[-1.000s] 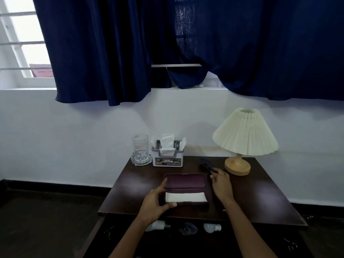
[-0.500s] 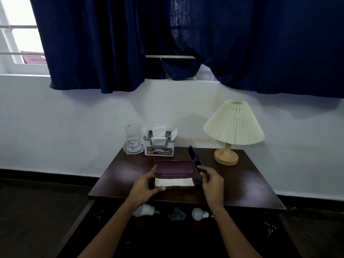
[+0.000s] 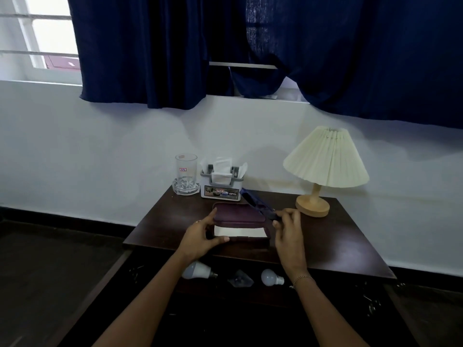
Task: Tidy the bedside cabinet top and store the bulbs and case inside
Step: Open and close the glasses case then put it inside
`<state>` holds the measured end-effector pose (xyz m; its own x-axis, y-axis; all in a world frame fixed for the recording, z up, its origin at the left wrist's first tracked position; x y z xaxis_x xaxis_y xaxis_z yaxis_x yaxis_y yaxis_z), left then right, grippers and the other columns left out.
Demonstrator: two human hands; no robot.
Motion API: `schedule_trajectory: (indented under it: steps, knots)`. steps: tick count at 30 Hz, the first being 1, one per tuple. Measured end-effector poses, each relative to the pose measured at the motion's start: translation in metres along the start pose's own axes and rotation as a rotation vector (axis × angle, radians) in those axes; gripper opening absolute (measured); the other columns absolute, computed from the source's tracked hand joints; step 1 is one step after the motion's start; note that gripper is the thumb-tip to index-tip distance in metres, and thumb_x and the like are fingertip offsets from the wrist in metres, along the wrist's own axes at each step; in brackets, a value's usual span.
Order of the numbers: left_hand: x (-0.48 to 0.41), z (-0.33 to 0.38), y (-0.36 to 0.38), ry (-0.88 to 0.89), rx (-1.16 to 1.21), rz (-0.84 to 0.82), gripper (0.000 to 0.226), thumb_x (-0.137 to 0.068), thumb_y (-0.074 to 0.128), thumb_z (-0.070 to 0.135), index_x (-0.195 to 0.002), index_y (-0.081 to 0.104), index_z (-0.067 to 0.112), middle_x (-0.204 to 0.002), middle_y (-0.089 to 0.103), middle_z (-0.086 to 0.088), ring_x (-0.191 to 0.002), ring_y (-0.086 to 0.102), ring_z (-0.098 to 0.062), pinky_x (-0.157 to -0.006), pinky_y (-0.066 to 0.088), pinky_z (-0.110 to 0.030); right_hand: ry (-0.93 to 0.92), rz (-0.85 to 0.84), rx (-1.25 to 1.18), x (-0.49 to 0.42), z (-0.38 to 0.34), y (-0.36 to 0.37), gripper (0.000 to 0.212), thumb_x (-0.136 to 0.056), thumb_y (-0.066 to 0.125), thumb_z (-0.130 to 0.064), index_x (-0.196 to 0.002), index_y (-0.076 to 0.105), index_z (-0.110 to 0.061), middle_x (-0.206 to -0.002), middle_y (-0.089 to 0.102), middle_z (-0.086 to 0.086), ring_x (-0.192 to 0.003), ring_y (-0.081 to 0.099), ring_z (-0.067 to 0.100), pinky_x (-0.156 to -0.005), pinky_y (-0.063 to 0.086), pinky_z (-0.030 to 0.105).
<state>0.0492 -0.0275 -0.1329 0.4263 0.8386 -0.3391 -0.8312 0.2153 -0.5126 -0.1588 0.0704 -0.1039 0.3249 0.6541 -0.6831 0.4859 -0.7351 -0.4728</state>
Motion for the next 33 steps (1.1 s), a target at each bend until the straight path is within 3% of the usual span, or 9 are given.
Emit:
schedule_trajectory:
  steps: [2, 5, 7, 10, 12, 18, 24, 30, 33]
  knots:
    - [0.000, 0.000, -0.001, -0.015, 0.008, 0.005, 0.093, -0.070, 0.080, 0.026, -0.146, 0.027, 0.023, -0.118, 0.067, -0.001, -0.111, 0.061, -0.014, -0.100, 0.045, -0.027, -0.070, -0.046, 0.013, 0.002, -0.005, 0.003, 0.015, -0.092, 0.046, -0.002, -0.103, 0.055, -0.008, -0.110, 0.038, -0.005, -0.088, 0.042, -0.006, -0.080, 0.035, 0.004]
    - [0.001, 0.000, -0.002, -0.039, 0.036, 0.008, 0.099, -0.069, 0.080, 0.026, -0.147, 0.019, 0.024, -0.117, 0.067, 0.000, -0.113, 0.058, -0.008, -0.099, 0.041, -0.019, -0.132, -0.119, -0.003, 0.002, -0.011, 0.006, 0.017, -0.090, 0.047, 0.002, -0.099, 0.059, -0.005, -0.114, 0.040, -0.003, -0.098, 0.048, -0.003, -0.090, 0.039, 0.004]
    - [0.001, 0.001, -0.002, -0.046, 0.044, 0.009, 0.100, -0.069, 0.080, 0.025, -0.148, 0.018, 0.022, -0.120, 0.066, -0.002, -0.114, 0.057, -0.007, -0.100, 0.039, -0.017, -0.154, -0.166, -0.001, 0.002, -0.011, 0.009, 0.016, -0.089, 0.049, 0.004, -0.098, 0.061, -0.001, -0.114, 0.048, 0.003, -0.094, 0.054, 0.005, -0.086, 0.042, 0.007]
    - [0.001, -0.002, -0.001, -0.061, 0.043, 0.017, 0.100, -0.069, 0.081, 0.027, -0.148, 0.020, 0.018, -0.122, 0.064, 0.000, -0.115, 0.057, -0.010, -0.101, 0.042, -0.023, -0.207, -0.195, 0.006, 0.003, -0.009, 0.013, 0.015, -0.087, 0.052, 0.004, -0.096, 0.063, -0.002, -0.109, 0.055, 0.004, -0.090, 0.053, 0.003, -0.080, 0.039, 0.001]
    - [0.000, -0.003, 0.000, -0.058, 0.044, 0.015, 0.098, -0.069, 0.081, 0.027, -0.147, 0.022, 0.016, -0.119, 0.063, 0.007, -0.115, 0.058, -0.010, -0.099, 0.043, -0.021, -0.248, -0.201, 0.001, 0.004, -0.009, 0.015, 0.018, -0.085, 0.055, 0.006, -0.094, 0.066, -0.005, -0.106, 0.058, 0.002, -0.089, 0.055, 0.003, -0.080, 0.043, 0.006]
    - [0.001, -0.002, -0.001, -0.088, 0.094, 0.000, 0.092, -0.070, 0.080, 0.022, -0.145, 0.028, 0.018, -0.116, 0.068, 0.001, -0.112, 0.059, -0.011, -0.096, 0.042, -0.020, -0.180, -0.248, -0.039, 0.002, -0.004, 0.019, 0.027, -0.081, 0.058, 0.004, -0.093, 0.071, -0.016, -0.107, 0.060, -0.002, -0.097, 0.059, 0.007, -0.081, 0.043, 0.009]
    - [-0.002, -0.005, 0.000, -0.131, 0.115, -0.023, 0.090, -0.071, 0.080, 0.021, -0.145, 0.030, 0.018, -0.119, 0.067, -0.006, -0.116, 0.059, -0.019, -0.105, 0.043, -0.038, -0.151, -0.221, -0.093, 0.003, -0.004, 0.016, 0.028, -0.088, 0.054, -0.015, -0.115, 0.055, -0.022, -0.122, 0.050, -0.006, -0.117, 0.045, 0.006, -0.098, 0.037, 0.021]
    - [-0.003, -0.002, 0.002, -0.137, 0.104, -0.023, 0.085, -0.069, 0.081, 0.018, -0.141, 0.036, 0.022, -0.116, 0.066, -0.006, -0.111, 0.059, -0.015, -0.092, 0.044, -0.024, -0.062, -0.352, -0.053, -0.001, 0.007, 0.027, 0.042, -0.086, 0.061, -0.022, -0.124, 0.043, -0.026, -0.129, 0.045, -0.005, -0.125, 0.040, 0.012, -0.096, 0.035, 0.022]
    - [-0.003, -0.003, 0.003, -0.160, 0.112, -0.012, 0.082, -0.069, 0.082, 0.020, -0.138, 0.039, 0.025, -0.114, 0.065, -0.007, -0.109, 0.059, -0.017, -0.089, 0.042, -0.024, -0.011, -0.326, -0.075, -0.003, 0.012, 0.025, 0.063, -0.080, 0.066, -0.039, -0.132, 0.035, -0.023, -0.140, 0.035, -0.003, -0.133, 0.030, 0.014, -0.101, 0.032, 0.024]
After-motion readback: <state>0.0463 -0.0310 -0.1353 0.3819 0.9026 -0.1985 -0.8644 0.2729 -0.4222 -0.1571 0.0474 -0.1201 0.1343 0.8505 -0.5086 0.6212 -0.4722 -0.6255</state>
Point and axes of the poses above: each hand's wrist, its own x-axis away from the middle knuckle, its own y-axis out of the palm, z = x × y, the point moved 6 cm from there along -x, towards the middle knuckle
